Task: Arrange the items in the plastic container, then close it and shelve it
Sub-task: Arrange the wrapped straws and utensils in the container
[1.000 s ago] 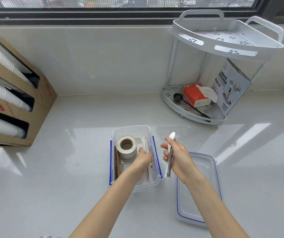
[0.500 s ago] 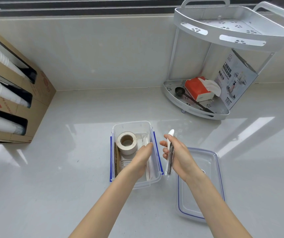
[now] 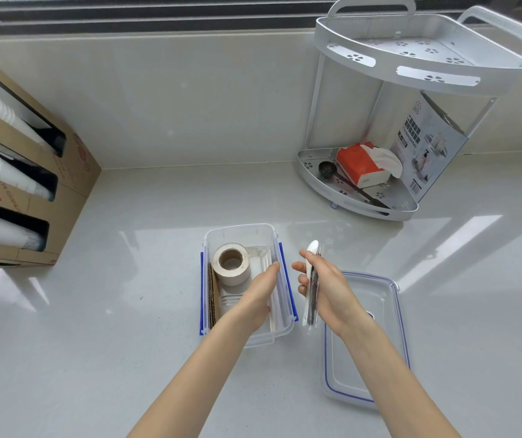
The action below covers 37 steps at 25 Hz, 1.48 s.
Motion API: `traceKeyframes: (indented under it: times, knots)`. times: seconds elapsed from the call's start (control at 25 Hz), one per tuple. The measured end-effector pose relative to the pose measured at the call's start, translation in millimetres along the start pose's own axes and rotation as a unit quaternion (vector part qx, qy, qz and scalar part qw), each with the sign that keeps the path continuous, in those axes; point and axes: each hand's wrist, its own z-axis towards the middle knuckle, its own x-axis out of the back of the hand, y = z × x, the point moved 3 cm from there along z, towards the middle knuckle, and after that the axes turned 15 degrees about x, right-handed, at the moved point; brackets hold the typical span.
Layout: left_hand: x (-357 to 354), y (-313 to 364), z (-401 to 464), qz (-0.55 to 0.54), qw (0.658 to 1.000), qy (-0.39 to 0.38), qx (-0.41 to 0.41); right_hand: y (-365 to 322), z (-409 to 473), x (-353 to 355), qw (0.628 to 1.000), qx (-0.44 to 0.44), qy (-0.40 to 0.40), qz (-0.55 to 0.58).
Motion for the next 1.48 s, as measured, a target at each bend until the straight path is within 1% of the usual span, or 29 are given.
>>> traceKeyframes:
  times: [0.16, 0.24, 0.4, 0.6, 0.76, 0.88, 0.96, 1.08, 1.24, 1.4, 1.48]
  knots:
    - [3, 4, -2, 0.000, 1.000, 0.011, -0.008, -2, -3, -1, 1.000, 0.001, -0.015, -0.027]
    - [5, 5, -3, 0.009, 1.000, 0.020, -0.016, -3, -4, -4, 1.000, 0.000, -0.023, -0.020]
    - [7, 10, -15, 0.032, 0.997, 0.042, -0.049, -3, -3, -5, 1.000, -0.006, -0.016, 0.014]
    - [12, 13, -32, 0.033, 0.995, 0.047, -0.081, 1, -2, -4, 1.000, 0.013, 0.002, 0.001]
    - [18, 12, -47, 0.014, 0.990, 0.028, -0.135, 3, -1, -6, 0.999, 0.041, -0.009, -0.009]
    - [24, 13, -57, 0.013, 0.983, 0.014, -0.183, 5, -2, -12, 0.997, 0.057, -0.036, -0.026]
    - [27, 12, -61, 0.022, 0.980, -0.002, -0.199, 6, -3, -17, 0.995, 0.070, -0.055, -0.055]
    - [32, 8, -64, 0.033, 0.977, -0.016, -0.210, 5, -3, -25, 0.992, 0.079, -0.056, -0.083]
    - [40, 6, -65, 0.041, 0.974, 0.016, -0.222, 4, -4, -39, 0.992, 0.066, -0.059, -0.088]
    - [45, 3, -61, 0.013, 0.969, 0.067, -0.237, 11, -1, -47, 0.993, 0.053, -0.048, -0.096]
    - [46, 1, -58, -0.006, 0.967, 0.092, -0.237, 15, 2, -47, 0.990, 0.051, -0.058, -0.118]
